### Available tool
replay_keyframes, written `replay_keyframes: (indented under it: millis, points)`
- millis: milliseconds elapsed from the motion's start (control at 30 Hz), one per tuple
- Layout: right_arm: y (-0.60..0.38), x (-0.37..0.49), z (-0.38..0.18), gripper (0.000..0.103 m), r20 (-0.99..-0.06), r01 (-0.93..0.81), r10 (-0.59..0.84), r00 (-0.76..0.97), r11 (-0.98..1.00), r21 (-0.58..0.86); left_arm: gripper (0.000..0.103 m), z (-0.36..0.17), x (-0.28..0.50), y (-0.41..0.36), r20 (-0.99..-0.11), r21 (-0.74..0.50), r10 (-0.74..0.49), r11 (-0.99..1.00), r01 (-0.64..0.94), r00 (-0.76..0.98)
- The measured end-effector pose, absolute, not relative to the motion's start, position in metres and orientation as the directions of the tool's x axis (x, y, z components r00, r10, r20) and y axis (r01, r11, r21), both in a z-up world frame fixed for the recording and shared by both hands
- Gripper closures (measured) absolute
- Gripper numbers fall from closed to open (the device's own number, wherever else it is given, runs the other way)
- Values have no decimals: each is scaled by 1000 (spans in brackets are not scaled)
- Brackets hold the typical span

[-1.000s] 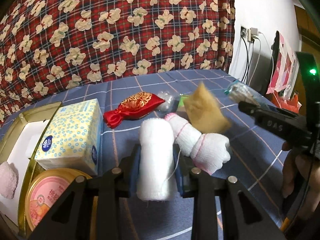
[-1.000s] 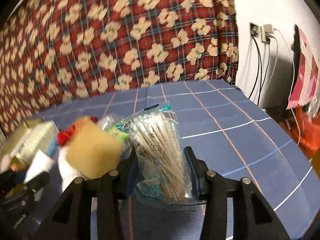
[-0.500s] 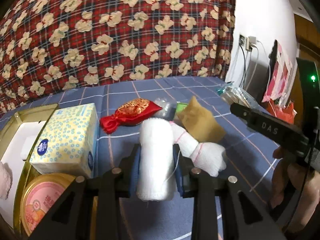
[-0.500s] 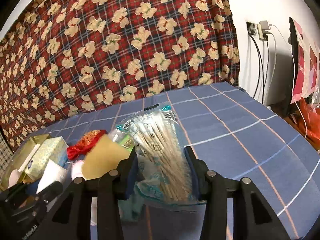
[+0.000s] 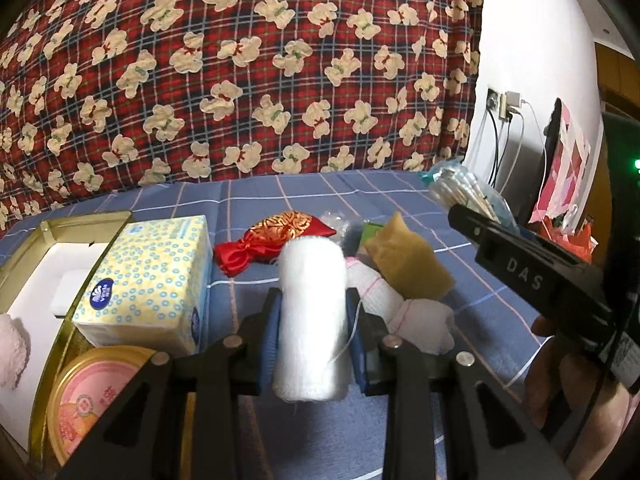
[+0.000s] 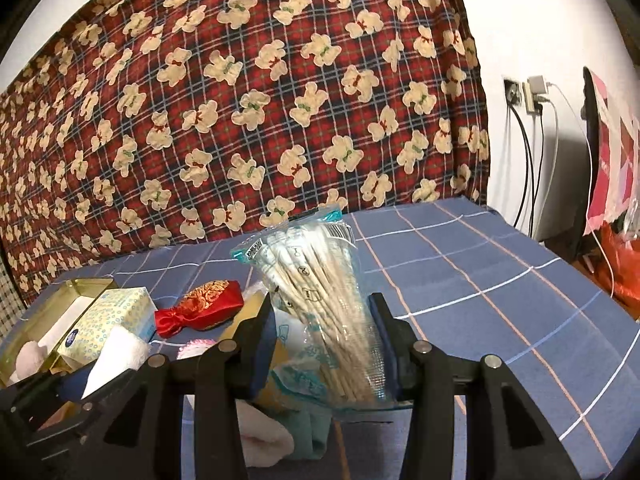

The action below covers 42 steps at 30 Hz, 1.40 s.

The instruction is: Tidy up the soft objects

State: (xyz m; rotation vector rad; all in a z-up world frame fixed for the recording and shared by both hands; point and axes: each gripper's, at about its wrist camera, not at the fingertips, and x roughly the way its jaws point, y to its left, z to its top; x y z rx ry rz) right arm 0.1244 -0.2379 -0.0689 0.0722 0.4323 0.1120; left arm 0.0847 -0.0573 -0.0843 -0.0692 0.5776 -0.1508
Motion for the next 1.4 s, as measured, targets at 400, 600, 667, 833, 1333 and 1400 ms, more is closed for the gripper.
replay_keyframes:
  millis: [400, 600, 667, 833, 1333, 1400]
  points:
    - [-220, 118, -67, 56, -390, -114, 133, 911, 991, 73, 74, -83, 89, -56, -534, -97, -149, 989, 114, 832]
    - [-215, 116, -67, 56, -386, -125, 144, 911, 989, 74, 74, -80, 81, -49, -499, -80, -113, 993, 84, 859]
    - [-212, 114, -67, 56, -386, -128, 145, 911, 989, 69, 74, -80, 78, -48, -487, -70, -100, 995, 75, 868]
    - [-207, 113, -67, 56, -387, -139, 152, 910, 988, 61, 74, -79, 78, -41, -486, -68, -82, 996, 56, 870]
    - [-191, 105, -66, 56, -369, -169, 169, 914, 985, 34, 74, -76, 64, -24, -441, -75, -47, 997, 15, 896]
    - [-187, 104, -66, 56, -371, -176, 174, 912, 984, 28, 74, -76, 63, -21, -443, -80, -45, 997, 11, 895]
